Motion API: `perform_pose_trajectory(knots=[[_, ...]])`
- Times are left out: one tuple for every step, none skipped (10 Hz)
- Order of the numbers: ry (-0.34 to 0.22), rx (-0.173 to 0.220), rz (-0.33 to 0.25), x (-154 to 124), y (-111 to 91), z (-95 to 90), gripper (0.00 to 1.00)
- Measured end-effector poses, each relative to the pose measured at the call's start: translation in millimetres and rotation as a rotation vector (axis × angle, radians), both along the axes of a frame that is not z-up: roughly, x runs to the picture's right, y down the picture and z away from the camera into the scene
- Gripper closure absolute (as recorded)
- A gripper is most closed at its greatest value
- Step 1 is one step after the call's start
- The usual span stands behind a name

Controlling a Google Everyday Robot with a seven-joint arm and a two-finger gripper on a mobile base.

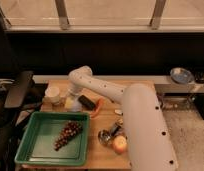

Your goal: Wipe tray with towel

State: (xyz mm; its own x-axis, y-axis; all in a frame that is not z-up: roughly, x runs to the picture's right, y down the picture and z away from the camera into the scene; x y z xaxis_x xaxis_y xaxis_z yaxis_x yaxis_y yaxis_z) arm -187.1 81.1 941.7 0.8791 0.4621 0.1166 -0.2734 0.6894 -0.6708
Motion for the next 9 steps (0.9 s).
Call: perform_pose_trajectory(knots=[[-0.001,-0.015,0.004,0.1,6.1,3.6,0.25],[-0.002,-0.021,0.009,0.1,7.0,4.6,0.31],[-0.006,-0.025,0.007,1.5,9.6,4.4,0.43],[-0.006,-0.027,0.006,1.3,10.0,4.0,0.53],[-0.005,-0.027,0.006,1.8,9.9,4.0,0.61],[-0.004,-0.026,0.007,2.4,8.4,3.5,0.71],[-0.003,-0.025,0.009,3.3,6.4,2.9,0.84],[-0.003,-0.025,0.012,3.9,5.0,2.6,0.91],[-0.005,-0.03,0.002,3.2,9.7,0.8,0.99]])
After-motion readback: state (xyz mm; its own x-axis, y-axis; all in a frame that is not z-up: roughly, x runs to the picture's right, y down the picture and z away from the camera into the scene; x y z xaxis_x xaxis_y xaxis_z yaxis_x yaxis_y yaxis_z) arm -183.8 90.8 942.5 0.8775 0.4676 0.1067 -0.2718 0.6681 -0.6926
